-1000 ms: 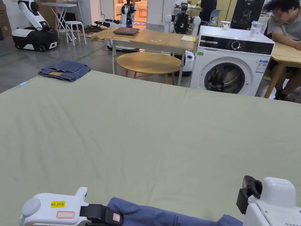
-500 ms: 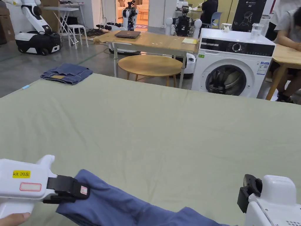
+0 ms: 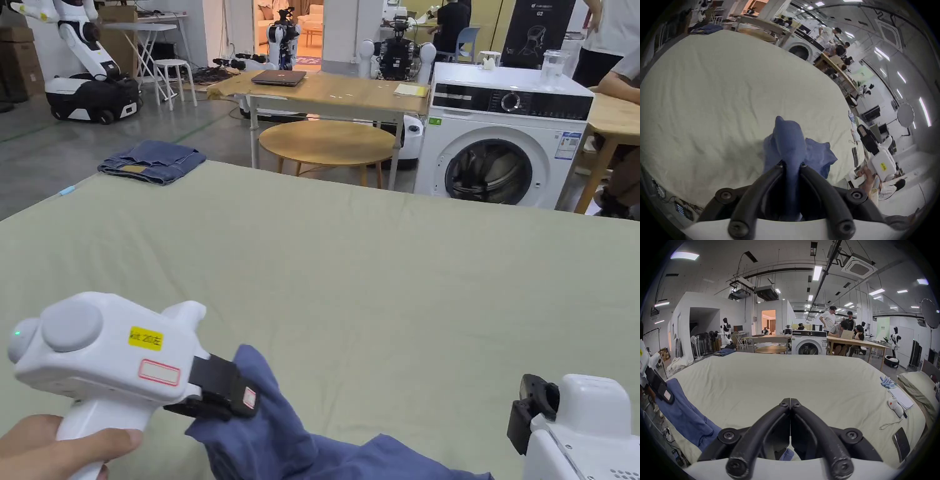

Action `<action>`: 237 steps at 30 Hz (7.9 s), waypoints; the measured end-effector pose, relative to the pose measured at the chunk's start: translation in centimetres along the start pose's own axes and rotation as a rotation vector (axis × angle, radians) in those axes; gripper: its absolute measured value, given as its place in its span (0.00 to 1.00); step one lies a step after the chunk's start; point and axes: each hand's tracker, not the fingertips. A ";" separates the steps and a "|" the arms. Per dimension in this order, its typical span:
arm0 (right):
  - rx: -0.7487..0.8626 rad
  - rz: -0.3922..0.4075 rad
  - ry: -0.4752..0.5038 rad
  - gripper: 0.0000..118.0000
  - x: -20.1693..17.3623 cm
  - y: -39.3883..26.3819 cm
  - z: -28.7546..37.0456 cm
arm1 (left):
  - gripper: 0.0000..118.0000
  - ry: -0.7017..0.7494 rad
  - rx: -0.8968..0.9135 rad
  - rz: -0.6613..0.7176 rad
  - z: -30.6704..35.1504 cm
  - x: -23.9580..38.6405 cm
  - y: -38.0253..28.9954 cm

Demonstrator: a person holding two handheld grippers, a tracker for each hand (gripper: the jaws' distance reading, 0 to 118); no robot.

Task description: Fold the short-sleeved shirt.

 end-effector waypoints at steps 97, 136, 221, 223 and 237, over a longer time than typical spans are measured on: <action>0.007 0.061 0.030 0.00 -1.3 -1.4 3.4 | 0.00 0.419 0.897 -0.337 -3.9 1.9 -5.7; -0.418 0.038 0.092 0.00 -2.6 -10.0 -2.5 | 0.67 -0.584 -0.220 0.203 -19.0 -9.8 -3.4; -0.112 0.090 0.115 0.00 -4.8 -1.0 -4.7 | 0.50 0.256 0.314 0.197 14.8 -25.9 4.6; -0.104 0.077 0.103 0.00 -4.3 -0.9 -4.6 | 0.50 0.195 0.346 0.149 11.3 -23.3 3.7; -0.046 0.029 0.035 0.00 -2.0 0.9 -4.7 | 0.50 0.399 0.659 -0.326 -5.5 -2.3 -0.6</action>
